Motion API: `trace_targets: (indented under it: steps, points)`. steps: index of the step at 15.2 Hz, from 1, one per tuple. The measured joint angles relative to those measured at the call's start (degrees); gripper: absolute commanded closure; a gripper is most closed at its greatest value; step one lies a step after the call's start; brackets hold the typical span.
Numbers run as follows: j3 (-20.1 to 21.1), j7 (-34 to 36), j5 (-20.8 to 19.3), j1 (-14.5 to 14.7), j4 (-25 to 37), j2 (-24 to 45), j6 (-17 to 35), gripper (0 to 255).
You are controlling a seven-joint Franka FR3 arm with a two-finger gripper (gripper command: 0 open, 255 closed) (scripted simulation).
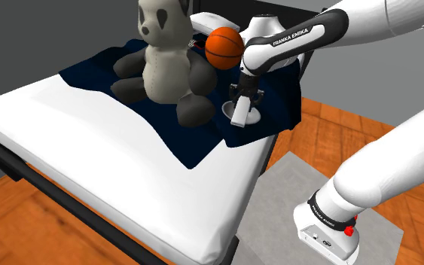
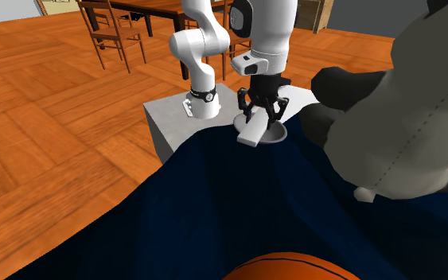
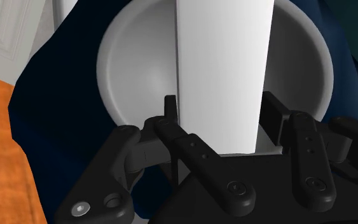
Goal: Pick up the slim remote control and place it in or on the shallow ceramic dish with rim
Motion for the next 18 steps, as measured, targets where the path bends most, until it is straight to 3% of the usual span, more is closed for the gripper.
trace_targets:
  steps: [1,2,8,13,18]
  points:
    - [0.00,0.01,-0.01,0.00,0.01,0.02,0.01,255]
    - [-0.01,0.01,-0.01,0.00,0.00,0.02,0.04,0]
    - [0.02,0.00,0.02,0.04,-0.11,0.13,0.11,0]
    - [0.04,-0.08,0.25,0.14,3.65,-2.99,-6.68,0]
    - [0.01,-0.15,0.26,0.13,4.31,-3.21,-7.62,0]
